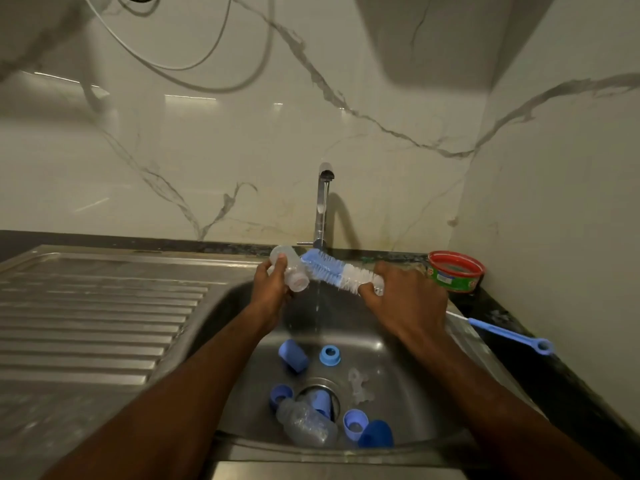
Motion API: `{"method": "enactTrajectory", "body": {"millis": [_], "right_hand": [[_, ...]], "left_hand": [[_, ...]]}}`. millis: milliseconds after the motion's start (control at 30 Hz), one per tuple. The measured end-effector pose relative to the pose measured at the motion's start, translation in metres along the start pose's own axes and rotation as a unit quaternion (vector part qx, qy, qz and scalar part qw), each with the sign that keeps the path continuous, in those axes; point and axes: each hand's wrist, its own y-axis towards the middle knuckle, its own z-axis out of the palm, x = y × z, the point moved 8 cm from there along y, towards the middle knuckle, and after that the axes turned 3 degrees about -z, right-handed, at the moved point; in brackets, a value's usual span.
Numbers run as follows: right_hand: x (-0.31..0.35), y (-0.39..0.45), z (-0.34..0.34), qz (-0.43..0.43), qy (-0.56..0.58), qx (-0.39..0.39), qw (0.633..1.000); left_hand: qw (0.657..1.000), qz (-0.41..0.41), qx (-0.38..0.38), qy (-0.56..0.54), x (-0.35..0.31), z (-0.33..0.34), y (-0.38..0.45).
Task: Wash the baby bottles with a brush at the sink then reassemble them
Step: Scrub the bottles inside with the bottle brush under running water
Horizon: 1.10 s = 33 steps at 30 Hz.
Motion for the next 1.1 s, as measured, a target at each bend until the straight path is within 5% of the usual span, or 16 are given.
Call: {"method": "enactTrajectory", "body": {"millis": [267, 433, 567, 800, 933, 1100], "right_hand": [[-0.007, 0.004, 0.004, 0.019, 0.009, 0.007, 1.0], [0.014, -0.002, 0.021, -0.041, 0.071, 0.05, 0.995], [0.016, 0.005, 0.016, -0.025, 0.06, 0.01, 0.998], [0.027, -0.006, 0.023, -0.116, 0.129, 0.058, 0.983], [0.015, 0.005, 0.016, -0.049, 0.097, 0.005, 0.994], [0.031, -0.006, 0.025, -0.133, 0.154, 0.081, 0.976]], "left_hand": [[1.0, -0.022, 0.008, 0.003, 0.002, 0.002, -0.005], [0.991, -0.07, 0.097, 0.058, 0.011, 0.03, -0.025], [0.976, -0.132, 0.169, 0.041, 0.021, 0.052, -0.046], [0.975, -0.116, 0.153, -0.109, 0.014, 0.038, -0.039], [0.971, -0.17, 0.16, -0.043, 0.025, 0.041, -0.041], [0.975, -0.13, 0.161, -0.078, 0.018, 0.035, -0.037]]}}
